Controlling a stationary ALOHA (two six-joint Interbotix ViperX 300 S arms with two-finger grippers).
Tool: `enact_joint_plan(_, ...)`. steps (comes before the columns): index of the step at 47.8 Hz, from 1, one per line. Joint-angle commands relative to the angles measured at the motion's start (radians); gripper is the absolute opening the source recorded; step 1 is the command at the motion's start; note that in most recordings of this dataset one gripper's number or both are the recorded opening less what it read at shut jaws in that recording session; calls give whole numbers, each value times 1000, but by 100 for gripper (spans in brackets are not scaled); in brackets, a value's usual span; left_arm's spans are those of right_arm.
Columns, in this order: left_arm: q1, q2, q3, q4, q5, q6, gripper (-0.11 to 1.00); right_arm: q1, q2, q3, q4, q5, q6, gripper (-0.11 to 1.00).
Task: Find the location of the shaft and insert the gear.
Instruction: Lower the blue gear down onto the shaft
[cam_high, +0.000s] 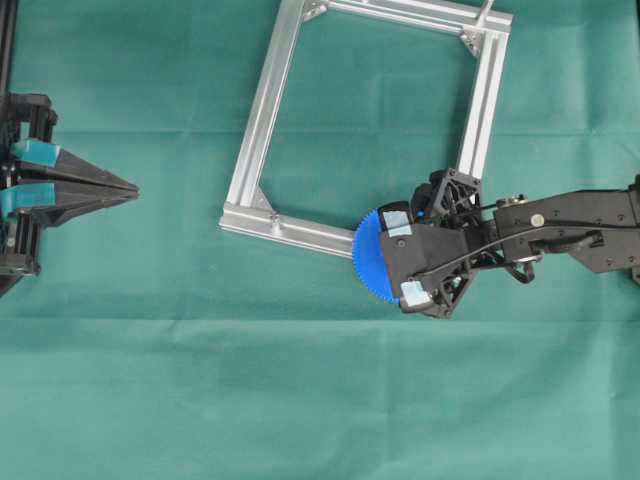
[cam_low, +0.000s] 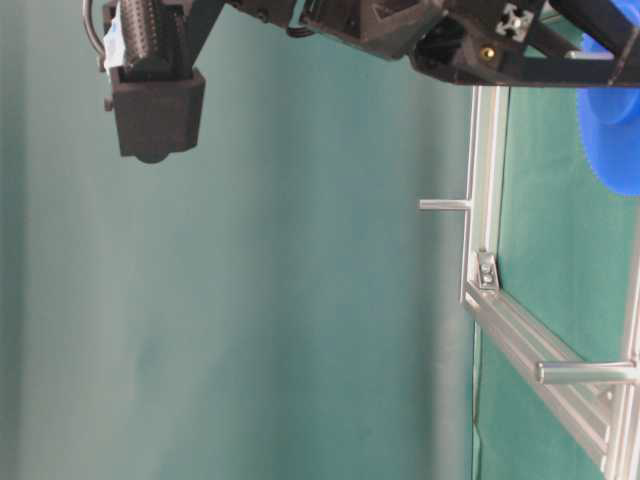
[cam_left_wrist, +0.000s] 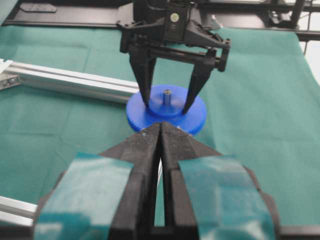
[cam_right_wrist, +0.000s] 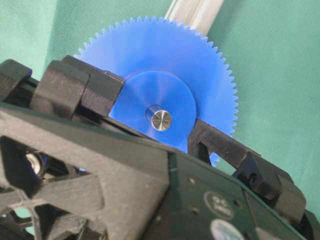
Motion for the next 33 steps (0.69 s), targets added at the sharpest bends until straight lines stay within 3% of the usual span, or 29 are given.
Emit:
enact_joint_plan(1, 0, 9, -14, 0, -6, 0, 1, 3, -3, -9, 2, -9, -3, 70)
enact_joint_plan(29, 0, 9, -15, 0, -2, 0, 1, 5, -32, -46, -11, 11, -17, 70)
enact_joint_plan(33, 0, 9, -15, 0, -2, -2, 1, 5, -41, -46, -20, 25, -17, 83)
